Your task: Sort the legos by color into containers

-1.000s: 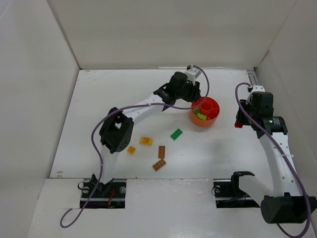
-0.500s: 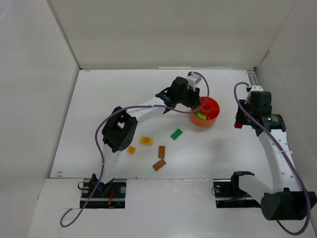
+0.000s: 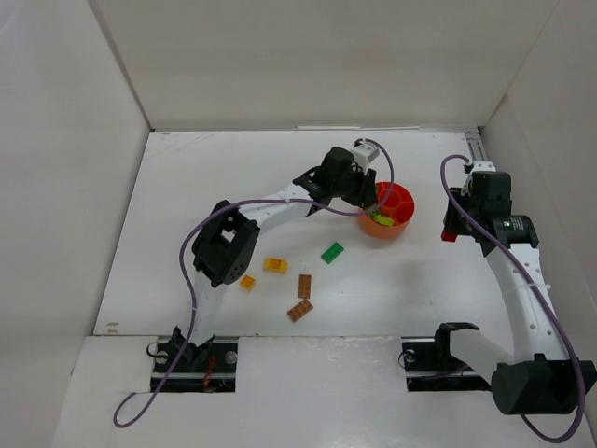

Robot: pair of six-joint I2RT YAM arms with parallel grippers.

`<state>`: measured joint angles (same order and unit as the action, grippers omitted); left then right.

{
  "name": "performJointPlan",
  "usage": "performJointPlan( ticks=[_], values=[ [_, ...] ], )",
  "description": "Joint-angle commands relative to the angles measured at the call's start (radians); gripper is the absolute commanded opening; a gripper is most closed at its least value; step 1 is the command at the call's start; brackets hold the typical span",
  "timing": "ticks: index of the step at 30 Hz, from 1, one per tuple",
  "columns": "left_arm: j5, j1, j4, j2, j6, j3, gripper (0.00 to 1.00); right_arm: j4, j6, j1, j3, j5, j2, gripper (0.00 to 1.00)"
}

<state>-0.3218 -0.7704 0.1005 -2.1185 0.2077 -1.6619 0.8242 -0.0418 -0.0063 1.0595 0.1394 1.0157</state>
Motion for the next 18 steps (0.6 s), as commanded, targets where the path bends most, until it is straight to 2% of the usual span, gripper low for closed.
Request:
performJointPlan(
  ticks=[1,5,9,11,12,18],
  values=[
    [-0.031,0.000,0.041,0.008,-0.002,-0.015,0.23,-0.016,0.000,-0.003,0.033,0.017,-0.017,0.06],
    [-0.031,0.000,0.041,0.017,-0.002,-0.015,0.24,-0.016,0.000,-0.003,0.033,-0.001,-0.017,0.06],
    [-0.031,0.000,0.041,0.037,-0.002,-0.015,0.38,-0.016,0.009,-0.003,0.033,-0.020,-0.017,0.06],
    [-0.031,0.000,0.041,0.048,-0.002,-0.015,0.38,-0.016,0.010,-0.003,0.033,-0.020,-0.017,0.06],
    [-0.031,0.000,0.041,0.048,-0.002,-0.015,0.44,-0.025,0.010,-0.003,0.033,-0.020,-0.017,0.06],
    [-0.031,0.000,0.041,0.077,-0.011,-0.006,0.45,-0.025,0.010,-0.003,0.033,-0.038,-0.026,0.06]
  ],
)
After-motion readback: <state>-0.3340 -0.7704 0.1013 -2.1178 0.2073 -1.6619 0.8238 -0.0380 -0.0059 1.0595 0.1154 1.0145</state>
